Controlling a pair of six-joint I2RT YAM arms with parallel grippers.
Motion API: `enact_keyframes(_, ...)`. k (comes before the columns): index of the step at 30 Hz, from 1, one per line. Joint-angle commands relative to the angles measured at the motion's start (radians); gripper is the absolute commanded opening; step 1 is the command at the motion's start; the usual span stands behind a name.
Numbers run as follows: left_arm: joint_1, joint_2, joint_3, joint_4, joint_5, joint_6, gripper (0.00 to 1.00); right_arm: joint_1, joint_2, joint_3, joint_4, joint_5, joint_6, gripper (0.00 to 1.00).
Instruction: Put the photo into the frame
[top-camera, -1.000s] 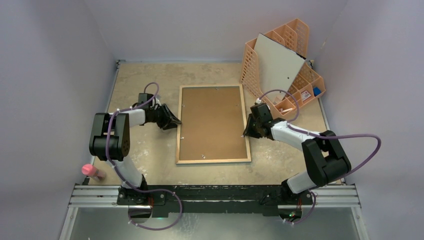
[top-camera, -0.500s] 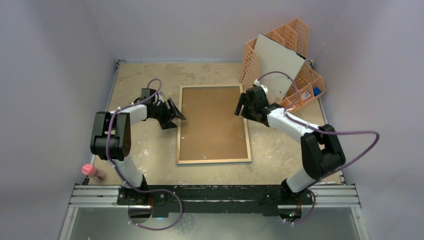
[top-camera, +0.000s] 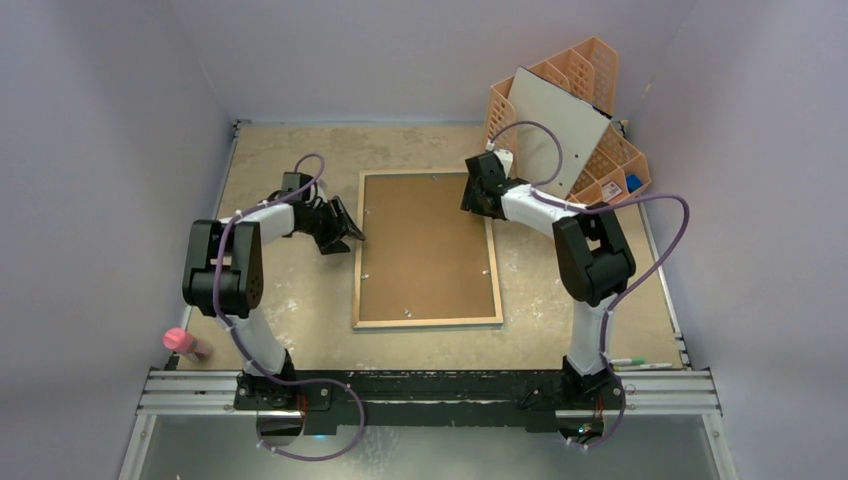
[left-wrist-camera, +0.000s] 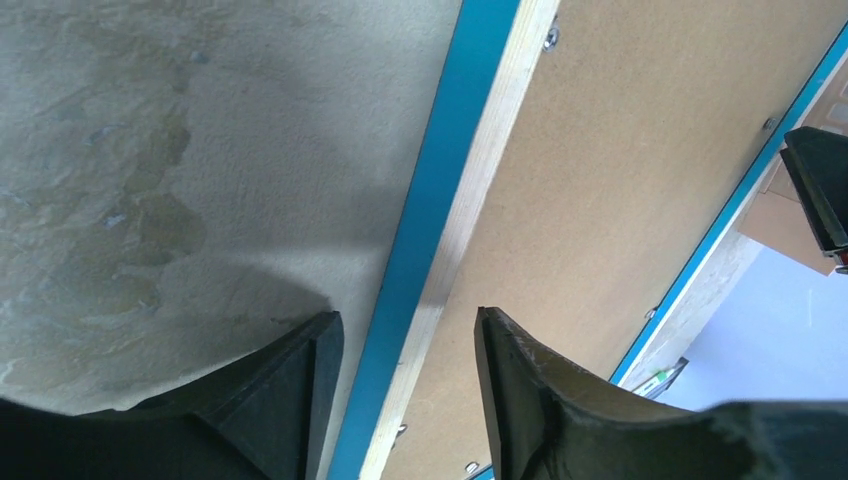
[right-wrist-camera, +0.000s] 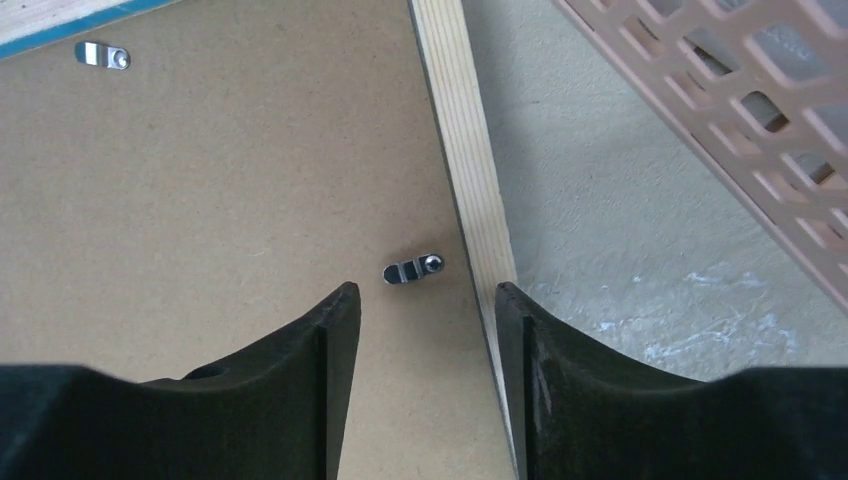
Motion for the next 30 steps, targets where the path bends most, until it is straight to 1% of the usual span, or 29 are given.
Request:
enact_keyframes(1, 0.005, 0.089, -0.005, -0.014, -0.109, 0.065, 0.52, -0.004, 0.026, 0.019, -0.009, 0.030, -0.062, 0.52)
enact_keyframes(4, 0.004, 0.109, 0.009, -0.006, -0.105, 0.058, 0.47, -0.006, 0.031, 0.009, 0.025, -0.001, -0.104, 0.43)
enact_keyframes(5, 0.005, 0.116, 0.015, -0.004, -0.105, 0.062, 0.47, -0.007, 0.037, 0.008, 0.030, -0.007, -0.117, 0.41)
enact_keyframes(10, 0.005, 0.140, 0.032, 0.000, -0.102, 0.077, 0.46, -0.017, 0.069, 0.004, 0.057, -0.070, -0.192, 0.41)
enact_keyframes(14, -0.003, 0.148, 0.042, -0.025, -0.133, 0.099, 0.46, -0.024, 0.072, -0.001, 0.049, -0.077, -0.250, 0.47)
enact_keyframes(19, -0.031, 0.158, 0.083, -0.140, -0.316, 0.152, 0.45, -0.033, 0.055, 0.003, 0.018, -0.046, -0.319, 0.56)
enact_keyframes(21, -0.037, 0.170, 0.090, -0.168, -0.363, 0.165, 0.43, -0.033, 0.043, 0.009, -0.002, -0.017, -0.341, 0.59)
enact_keyframes(25, -0.052, 0.183, 0.094, -0.194, -0.411, 0.175, 0.36, -0.034, 0.021, 0.019, -0.048, 0.045, -0.351, 0.66)
enact_keyframes(30, -0.067, 0.201, 0.106, -0.212, -0.451, 0.179, 0.29, -0.039, 0.022, 0.022, -0.045, 0.012, -0.354, 0.68)
